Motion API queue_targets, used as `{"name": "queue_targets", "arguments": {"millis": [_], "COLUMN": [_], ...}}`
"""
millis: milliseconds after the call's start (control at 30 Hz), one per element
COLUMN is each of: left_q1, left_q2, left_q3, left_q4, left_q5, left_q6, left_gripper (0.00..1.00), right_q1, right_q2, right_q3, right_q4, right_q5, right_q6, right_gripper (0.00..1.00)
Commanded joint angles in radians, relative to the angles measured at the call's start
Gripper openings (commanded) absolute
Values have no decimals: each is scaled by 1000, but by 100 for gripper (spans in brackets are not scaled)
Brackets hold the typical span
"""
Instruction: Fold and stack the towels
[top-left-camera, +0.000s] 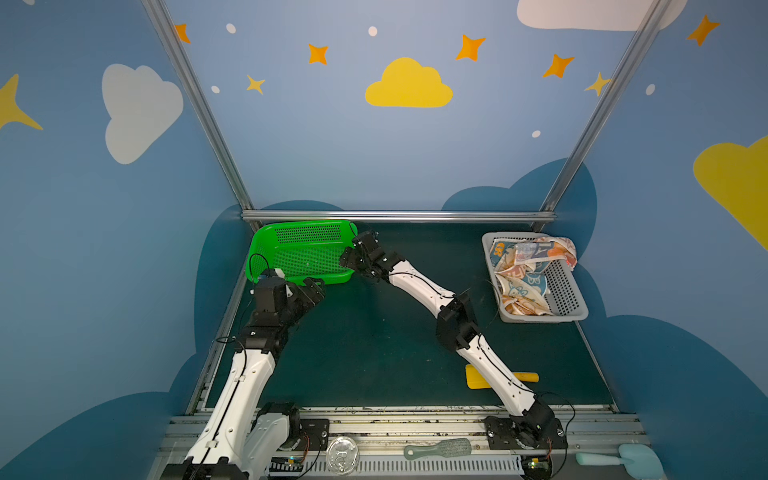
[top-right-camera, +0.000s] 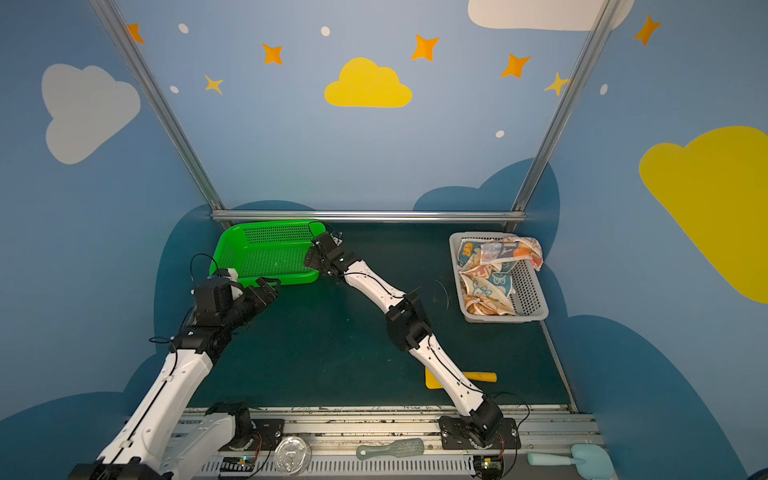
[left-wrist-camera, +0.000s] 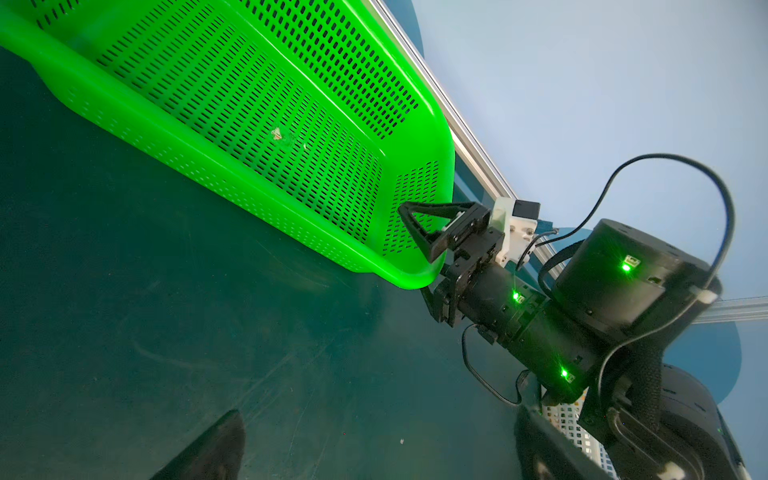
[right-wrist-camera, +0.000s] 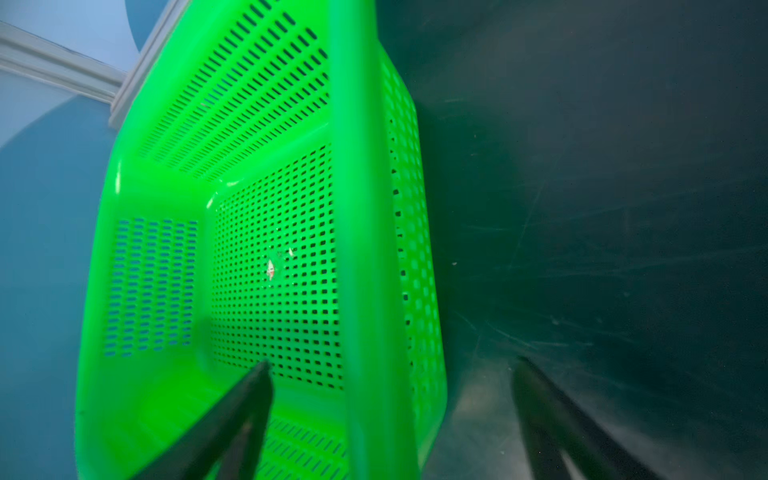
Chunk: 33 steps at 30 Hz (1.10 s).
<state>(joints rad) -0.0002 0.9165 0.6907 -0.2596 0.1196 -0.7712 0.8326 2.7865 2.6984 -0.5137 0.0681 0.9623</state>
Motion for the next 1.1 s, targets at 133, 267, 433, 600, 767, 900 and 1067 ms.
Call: {"name": "queue_targets", "arguments": {"millis": [133,267,433,600,767,900,1067], "left_q1": [5,3,-13,-84,-226,-344,-463], "left_q2": [-1,1,8,47,133,225,388], "left_q3": [5,17,35,82,157,230,361], "left_q4": [-1,-15,-28,-32,-22,9,46], "left_q5": [9,37,74,87,11,-44,-67], "left_q6": [21,22,-6,-26,-25,-11,38], "left_gripper": [100,100,100,100,100,100,100], "right_q1": [-7,-15,-34,-63,-146,-200,-325], "right_q2": [-140,-251,-429,-577,-697,-739,-896], "right_q3": [-41,-140,-325,-438,-542,-538,-748], "right_q4": [-77,-113,-158,-292,-400,-567,-521], "right_q5": [31,63,152,323,417,606,612], "right_q6": [-63,-103,-141,-307,-380,-448,-514], "right_gripper": [98,98,98,98,98,98,98]}}
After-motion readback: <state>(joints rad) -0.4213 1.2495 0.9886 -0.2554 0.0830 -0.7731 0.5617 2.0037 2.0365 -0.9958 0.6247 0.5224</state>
